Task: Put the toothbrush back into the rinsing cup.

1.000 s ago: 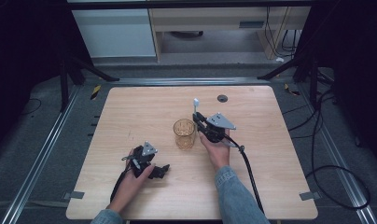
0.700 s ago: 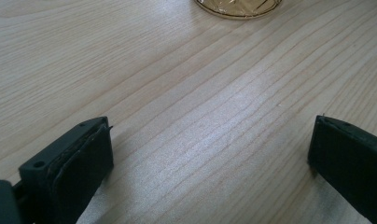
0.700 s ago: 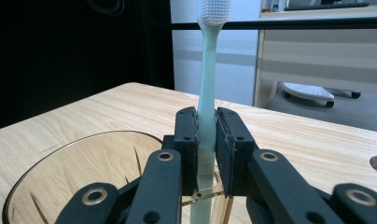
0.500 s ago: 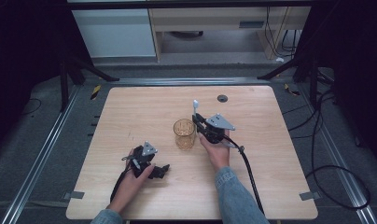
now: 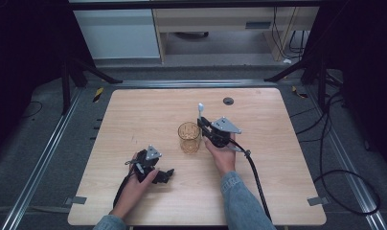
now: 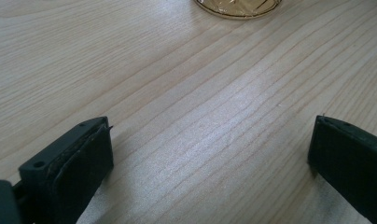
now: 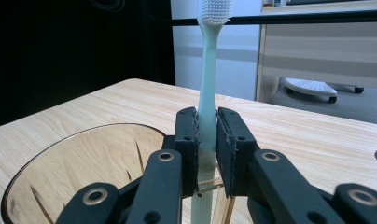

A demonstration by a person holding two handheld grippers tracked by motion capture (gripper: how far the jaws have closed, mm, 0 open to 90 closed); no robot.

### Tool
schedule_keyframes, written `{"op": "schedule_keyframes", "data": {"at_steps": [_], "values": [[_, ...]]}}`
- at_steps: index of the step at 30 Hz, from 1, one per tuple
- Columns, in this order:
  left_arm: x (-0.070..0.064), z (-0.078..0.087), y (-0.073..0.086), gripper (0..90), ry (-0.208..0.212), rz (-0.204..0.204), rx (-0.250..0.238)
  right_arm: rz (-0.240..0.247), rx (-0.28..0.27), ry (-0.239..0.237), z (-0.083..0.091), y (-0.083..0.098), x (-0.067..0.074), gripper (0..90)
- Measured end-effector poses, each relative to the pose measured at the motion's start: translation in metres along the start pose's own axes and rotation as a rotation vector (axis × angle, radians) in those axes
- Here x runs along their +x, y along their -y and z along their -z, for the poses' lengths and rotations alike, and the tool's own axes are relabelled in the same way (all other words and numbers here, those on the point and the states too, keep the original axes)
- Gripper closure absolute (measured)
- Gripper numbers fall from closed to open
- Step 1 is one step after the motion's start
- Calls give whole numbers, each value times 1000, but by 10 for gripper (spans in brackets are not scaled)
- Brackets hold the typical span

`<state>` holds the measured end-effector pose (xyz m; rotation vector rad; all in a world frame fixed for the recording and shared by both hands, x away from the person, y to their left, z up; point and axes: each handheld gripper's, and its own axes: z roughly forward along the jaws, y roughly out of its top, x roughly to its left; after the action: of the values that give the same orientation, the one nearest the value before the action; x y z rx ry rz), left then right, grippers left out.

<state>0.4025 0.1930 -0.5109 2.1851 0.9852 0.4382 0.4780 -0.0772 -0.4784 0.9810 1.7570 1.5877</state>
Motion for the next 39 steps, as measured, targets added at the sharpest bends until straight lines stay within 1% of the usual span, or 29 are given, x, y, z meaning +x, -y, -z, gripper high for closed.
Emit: {"op": "schedule_keyframes", "data": {"at_steps": [10,16,17,25,27,32,35,39], "values": [[0,0,0,0,0,0,0,-4,6,-2,0,0,-1,768],[0,0,0,0,0,0,0,-17,2,2,1,-2,0,751],[0,0,0,0,0,0,0,-11,-1,0,1,-2,-1,749],[0,0,0,0,0,0,0,-16,-10,-2,3,-7,0,731],[0,0,0,0,0,0,0,-5,-11,-1,3,-9,1,728],[0,0,0,0,0,-2,1,3,-11,-2,5,-14,2,715],[0,0,0,0,0,5,-3,-3,-12,-6,7,-17,3,709],[0,0,0,0,0,1,0,15,-5,-7,11,-21,4,692]]}}
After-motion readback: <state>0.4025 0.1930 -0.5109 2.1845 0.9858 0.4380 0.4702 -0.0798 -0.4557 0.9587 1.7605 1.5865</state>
